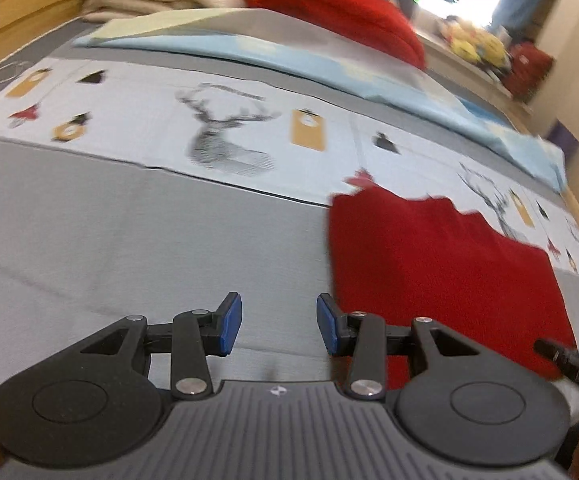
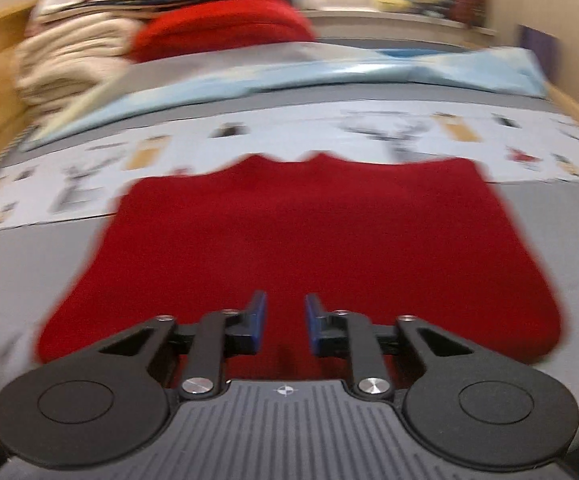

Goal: Fold small clothes
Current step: 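Grasp the folded cardigan edge with the right tool and lift it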

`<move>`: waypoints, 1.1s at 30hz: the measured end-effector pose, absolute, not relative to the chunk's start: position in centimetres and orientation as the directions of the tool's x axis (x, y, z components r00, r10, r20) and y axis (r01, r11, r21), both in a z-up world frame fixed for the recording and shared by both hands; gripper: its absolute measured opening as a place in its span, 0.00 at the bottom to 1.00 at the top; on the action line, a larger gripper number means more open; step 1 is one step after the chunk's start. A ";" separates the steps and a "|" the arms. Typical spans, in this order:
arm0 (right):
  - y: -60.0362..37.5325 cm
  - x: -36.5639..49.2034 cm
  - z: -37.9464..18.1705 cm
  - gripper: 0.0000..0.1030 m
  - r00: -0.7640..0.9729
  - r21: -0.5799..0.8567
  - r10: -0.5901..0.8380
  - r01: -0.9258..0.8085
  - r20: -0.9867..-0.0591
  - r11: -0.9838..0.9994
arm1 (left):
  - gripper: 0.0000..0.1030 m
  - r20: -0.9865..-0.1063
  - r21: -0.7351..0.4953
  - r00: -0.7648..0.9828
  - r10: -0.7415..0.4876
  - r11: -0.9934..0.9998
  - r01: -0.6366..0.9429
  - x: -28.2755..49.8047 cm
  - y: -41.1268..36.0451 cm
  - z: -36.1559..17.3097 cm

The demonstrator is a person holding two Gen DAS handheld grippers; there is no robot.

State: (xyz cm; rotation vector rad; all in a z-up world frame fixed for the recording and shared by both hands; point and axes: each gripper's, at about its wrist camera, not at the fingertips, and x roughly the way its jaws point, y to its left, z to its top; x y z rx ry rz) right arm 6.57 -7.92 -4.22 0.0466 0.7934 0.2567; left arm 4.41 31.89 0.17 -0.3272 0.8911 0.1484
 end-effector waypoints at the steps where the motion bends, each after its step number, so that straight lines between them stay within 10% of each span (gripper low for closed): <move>1: -6.3 6.0 -4.2 0.20 0.665 0.143 0.274 -0.246 -0.695 0.959 | 0.44 -0.783 -0.224 0.622 0.002 0.932 -0.285 3.9 32.8 0.2; 6: 1.7 3.7 -4.3 0.21 0.586 0.152 0.428 -0.460 -0.689 0.875 | 0.44 -0.782 -0.263 0.622 0.039 0.885 -0.385 1.7 37.1 0.8; 13: 10.8 0.3 -5.6 0.49 0.482 0.010 0.500 -0.712 -0.719 0.702 | 0.46 -0.778 -0.267 0.624 0.075 0.860 -0.435 -0.7 40.2 1.6; 28: 16.1 0.0 -11.2 0.52 0.617 -0.405 0.248 -0.718 -0.747 0.566 | 0.46 -0.767 -0.314 0.639 0.052 0.839 -0.445 -0.4 41.6 1.3; 33: 15.7 0.2 -10.7 0.31 0.619 -0.380 0.282 -0.716 -0.733 0.585 | 0.46 -0.763 -0.333 0.646 0.043 0.830 -0.448 0.1 42.0 0.9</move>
